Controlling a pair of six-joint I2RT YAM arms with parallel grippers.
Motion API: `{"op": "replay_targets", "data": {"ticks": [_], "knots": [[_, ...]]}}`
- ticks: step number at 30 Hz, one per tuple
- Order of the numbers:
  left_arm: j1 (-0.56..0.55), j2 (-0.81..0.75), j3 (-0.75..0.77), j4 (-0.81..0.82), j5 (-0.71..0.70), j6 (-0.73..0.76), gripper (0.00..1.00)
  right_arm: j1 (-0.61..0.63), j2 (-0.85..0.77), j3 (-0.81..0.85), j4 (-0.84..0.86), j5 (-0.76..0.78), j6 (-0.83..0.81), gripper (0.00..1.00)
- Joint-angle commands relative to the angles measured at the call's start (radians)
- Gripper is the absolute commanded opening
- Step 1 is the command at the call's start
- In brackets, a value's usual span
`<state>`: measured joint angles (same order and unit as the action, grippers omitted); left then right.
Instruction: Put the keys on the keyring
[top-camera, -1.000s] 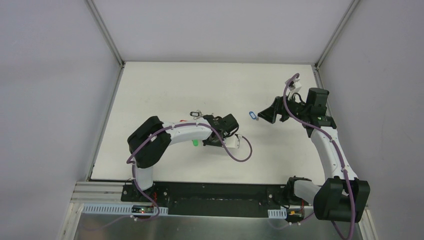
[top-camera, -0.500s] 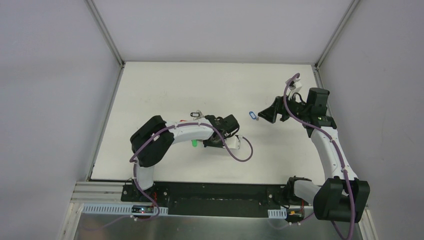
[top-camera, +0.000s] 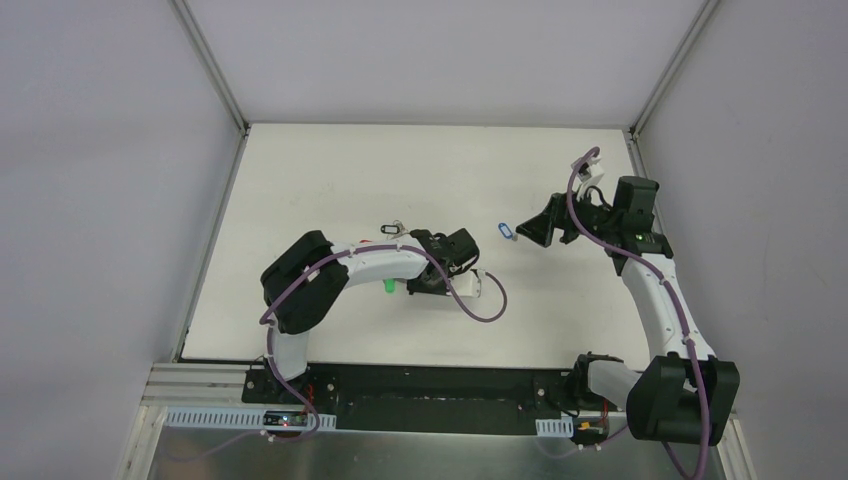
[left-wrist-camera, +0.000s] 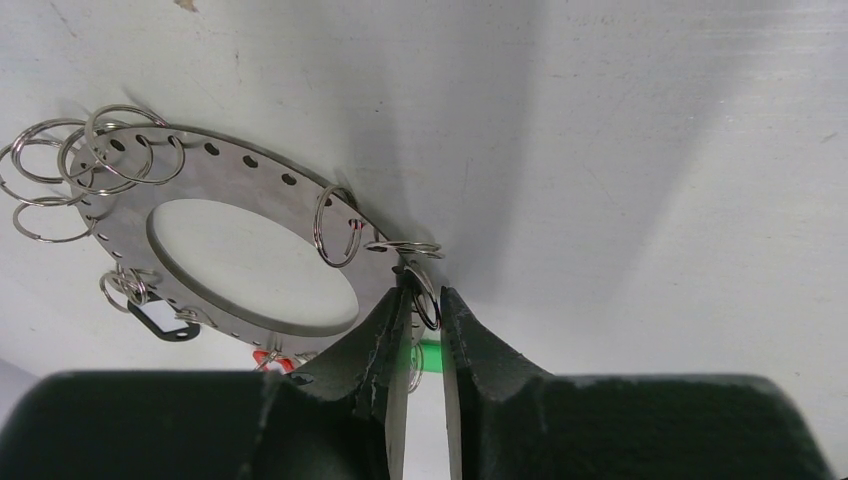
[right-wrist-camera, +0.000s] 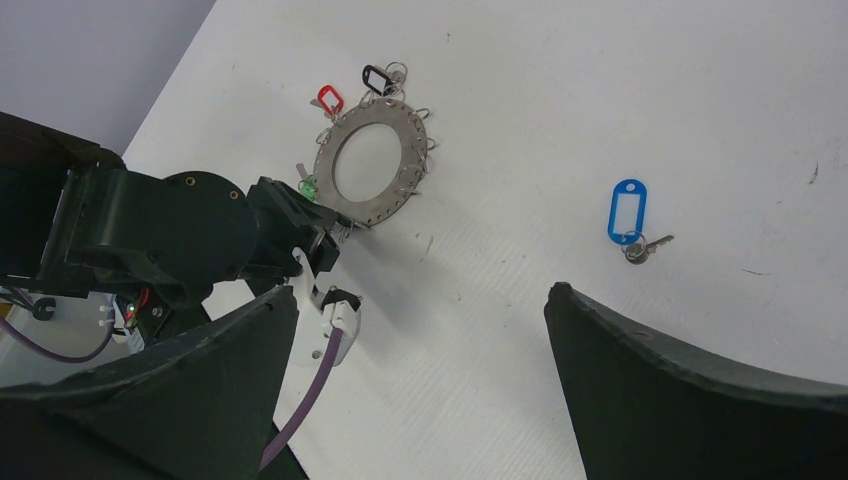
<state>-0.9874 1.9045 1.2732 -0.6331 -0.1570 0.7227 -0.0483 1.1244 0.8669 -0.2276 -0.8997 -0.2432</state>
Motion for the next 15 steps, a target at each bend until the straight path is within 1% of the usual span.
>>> {"op": "replay_targets", "data": {"ticks": [1, 15], "knots": [[0.0, -0.028, 0.029, -0.028, 0.03, -0.015, 0.17, -0.007, -0.027, -0.015, 0.027, -0.034, 0.004, 0.98], [0.006, -0.032, 0.044, -0.031, 0.046, -0.03, 0.08, -0.007, -0.029, -0.014, 0.027, -0.034, 0.004, 0.98]]}}
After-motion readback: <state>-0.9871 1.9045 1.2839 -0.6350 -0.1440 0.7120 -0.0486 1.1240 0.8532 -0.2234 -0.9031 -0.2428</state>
